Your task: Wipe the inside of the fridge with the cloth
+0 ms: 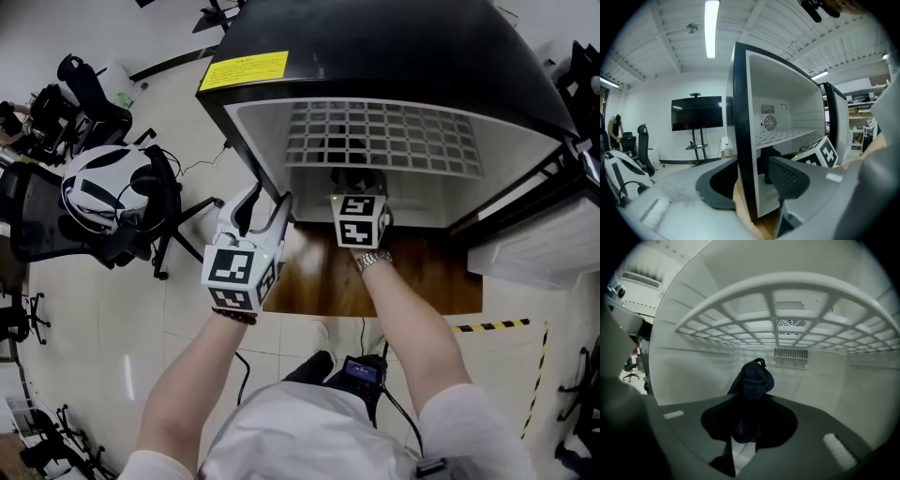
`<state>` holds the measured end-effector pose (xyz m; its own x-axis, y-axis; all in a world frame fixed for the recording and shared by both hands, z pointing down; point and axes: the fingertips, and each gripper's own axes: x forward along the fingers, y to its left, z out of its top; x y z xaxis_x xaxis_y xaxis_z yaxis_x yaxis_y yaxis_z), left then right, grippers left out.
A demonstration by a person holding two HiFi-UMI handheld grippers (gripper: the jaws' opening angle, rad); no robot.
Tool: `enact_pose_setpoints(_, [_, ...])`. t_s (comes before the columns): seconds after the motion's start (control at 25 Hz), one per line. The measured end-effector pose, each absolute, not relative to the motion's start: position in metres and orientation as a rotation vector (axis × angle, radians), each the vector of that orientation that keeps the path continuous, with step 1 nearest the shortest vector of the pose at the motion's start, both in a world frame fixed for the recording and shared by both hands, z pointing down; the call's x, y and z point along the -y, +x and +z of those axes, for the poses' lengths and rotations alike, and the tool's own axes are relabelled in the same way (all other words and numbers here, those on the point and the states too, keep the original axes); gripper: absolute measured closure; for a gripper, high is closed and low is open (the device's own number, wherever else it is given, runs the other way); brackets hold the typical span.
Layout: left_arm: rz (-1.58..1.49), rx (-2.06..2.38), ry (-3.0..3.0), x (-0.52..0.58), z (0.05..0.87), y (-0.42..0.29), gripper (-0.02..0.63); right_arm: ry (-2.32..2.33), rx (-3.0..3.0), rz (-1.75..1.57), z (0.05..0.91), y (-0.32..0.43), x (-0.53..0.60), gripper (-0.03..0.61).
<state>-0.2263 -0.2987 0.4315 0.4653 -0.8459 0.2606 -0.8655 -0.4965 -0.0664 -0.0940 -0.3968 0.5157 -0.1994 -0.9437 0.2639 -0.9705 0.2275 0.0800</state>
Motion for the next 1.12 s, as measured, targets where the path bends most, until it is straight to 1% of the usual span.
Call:
enact_pose_setpoints(0.24, [0.403, 1.522, 2.635, 0.299, 0.431, -0.227, 0.414, 1.689, 2.298, 0.177, 0.526, -0.141, 0.395, 0.502])
enact_pose_setpoints(0.52, [0.414, 1.514, 2.647, 0.299, 0.431, -0.227, 0.414, 1.558, 2.248, 0.219, 0.563, -0.162, 0.397, 0.502])
enact_pose_setpoints(0.72, [0.412, 1.513, 2.652, 0.298, 0.432, -0.227, 0.414, 1.547, 2.17, 0.209, 0.576, -0.152, 0.402, 0.502])
enact_pose_setpoints(1.12, [0.396, 1.524, 2.646, 0.298, 0.431, -0.227, 0.414, 1.632, 2.083, 0.212, 0.58, -0.104, 0.402, 0.502])
